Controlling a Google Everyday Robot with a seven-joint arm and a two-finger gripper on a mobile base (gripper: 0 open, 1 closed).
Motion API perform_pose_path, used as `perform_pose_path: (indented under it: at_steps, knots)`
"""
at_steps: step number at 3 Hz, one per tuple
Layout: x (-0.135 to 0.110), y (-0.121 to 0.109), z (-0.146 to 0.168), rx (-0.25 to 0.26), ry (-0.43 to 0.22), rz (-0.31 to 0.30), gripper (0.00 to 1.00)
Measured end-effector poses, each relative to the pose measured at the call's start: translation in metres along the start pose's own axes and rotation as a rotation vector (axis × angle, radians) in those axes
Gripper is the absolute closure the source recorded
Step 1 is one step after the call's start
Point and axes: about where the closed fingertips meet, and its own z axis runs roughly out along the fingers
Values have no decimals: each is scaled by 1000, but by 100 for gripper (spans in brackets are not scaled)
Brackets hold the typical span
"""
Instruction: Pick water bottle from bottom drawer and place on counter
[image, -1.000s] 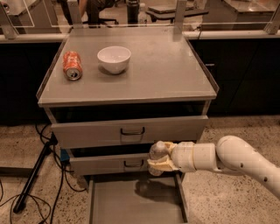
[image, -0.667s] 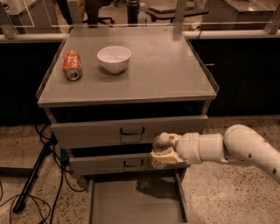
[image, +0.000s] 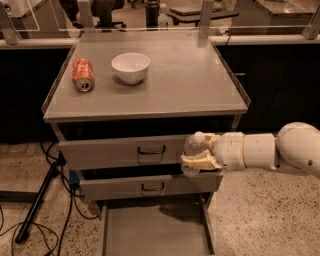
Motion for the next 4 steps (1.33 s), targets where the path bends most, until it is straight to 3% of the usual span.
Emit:
perform_pose_path:
  at_steps: [2,3,4]
  knots:
    - [-6,-9,-15,-9,-4,12,100]
    - [-44,-38,-60,-46,-35,3,100]
    - [-44,-38,-60,-46,-35,3,100]
